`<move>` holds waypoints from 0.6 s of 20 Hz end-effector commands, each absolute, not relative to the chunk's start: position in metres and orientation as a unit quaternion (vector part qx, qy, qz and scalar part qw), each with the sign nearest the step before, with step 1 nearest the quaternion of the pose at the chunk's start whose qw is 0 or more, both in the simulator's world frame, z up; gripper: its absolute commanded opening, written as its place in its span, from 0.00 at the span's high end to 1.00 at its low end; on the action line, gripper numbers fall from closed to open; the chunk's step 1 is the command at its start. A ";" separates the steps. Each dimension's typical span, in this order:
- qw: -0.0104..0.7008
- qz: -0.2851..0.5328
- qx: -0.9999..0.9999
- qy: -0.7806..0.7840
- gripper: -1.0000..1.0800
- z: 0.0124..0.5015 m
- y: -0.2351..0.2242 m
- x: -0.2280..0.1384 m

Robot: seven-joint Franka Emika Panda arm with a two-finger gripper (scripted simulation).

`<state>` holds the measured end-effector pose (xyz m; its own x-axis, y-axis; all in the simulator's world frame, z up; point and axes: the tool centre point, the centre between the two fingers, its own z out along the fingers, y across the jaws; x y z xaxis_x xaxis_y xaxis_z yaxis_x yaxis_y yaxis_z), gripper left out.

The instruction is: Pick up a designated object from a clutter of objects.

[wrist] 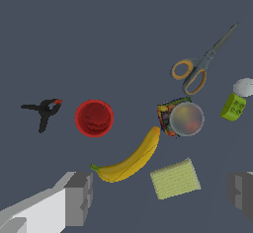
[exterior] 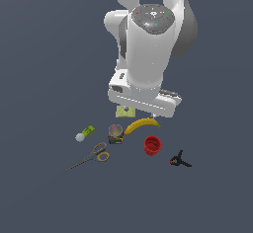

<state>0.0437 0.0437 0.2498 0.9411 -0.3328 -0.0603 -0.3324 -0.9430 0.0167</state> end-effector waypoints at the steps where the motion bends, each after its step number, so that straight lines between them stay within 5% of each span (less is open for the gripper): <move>1: 0.004 -0.029 0.980 -0.194 0.04 0.242 0.052 0.052; 12: 0.007 -0.022 0.953 -0.302 0.04 0.207 0.091 0.084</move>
<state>0.0794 0.0856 0.2120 0.8344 -0.5496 -0.0399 -0.5491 -0.8354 0.0255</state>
